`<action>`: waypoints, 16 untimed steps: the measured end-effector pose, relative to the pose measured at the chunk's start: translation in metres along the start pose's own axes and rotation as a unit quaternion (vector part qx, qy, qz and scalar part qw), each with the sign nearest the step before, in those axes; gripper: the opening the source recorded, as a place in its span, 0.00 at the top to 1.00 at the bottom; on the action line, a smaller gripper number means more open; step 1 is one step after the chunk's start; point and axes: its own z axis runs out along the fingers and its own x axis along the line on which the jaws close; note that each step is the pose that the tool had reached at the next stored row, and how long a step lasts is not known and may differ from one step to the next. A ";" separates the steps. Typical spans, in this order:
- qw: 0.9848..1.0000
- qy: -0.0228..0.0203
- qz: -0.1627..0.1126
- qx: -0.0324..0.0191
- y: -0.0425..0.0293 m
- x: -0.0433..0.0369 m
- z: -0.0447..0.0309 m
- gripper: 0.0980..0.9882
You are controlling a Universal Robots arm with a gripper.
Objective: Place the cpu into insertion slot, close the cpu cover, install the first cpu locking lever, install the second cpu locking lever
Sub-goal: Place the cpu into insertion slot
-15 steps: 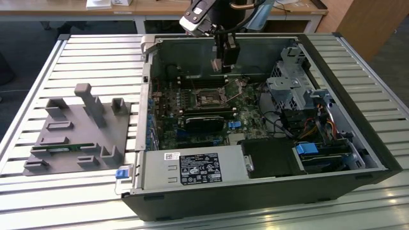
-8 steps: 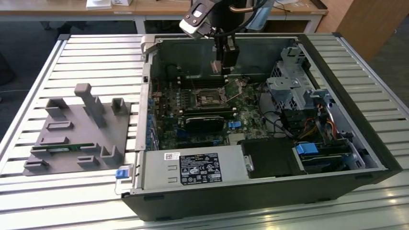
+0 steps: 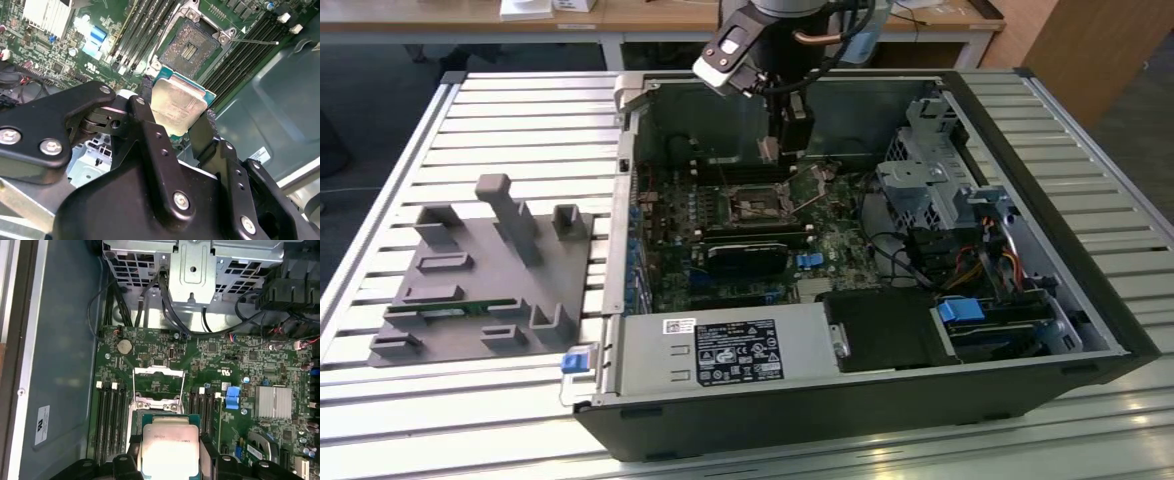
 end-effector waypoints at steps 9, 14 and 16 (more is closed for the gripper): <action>1.000 0.000 0.000 0.000 -0.0085 0.0002 0.0156 0.50; 1.000 0.000 0.000 0.000 -0.0090 0.0001 0.0200 0.50; 1.000 0.000 0.000 0.000 -0.0093 0.0001 0.0222 0.50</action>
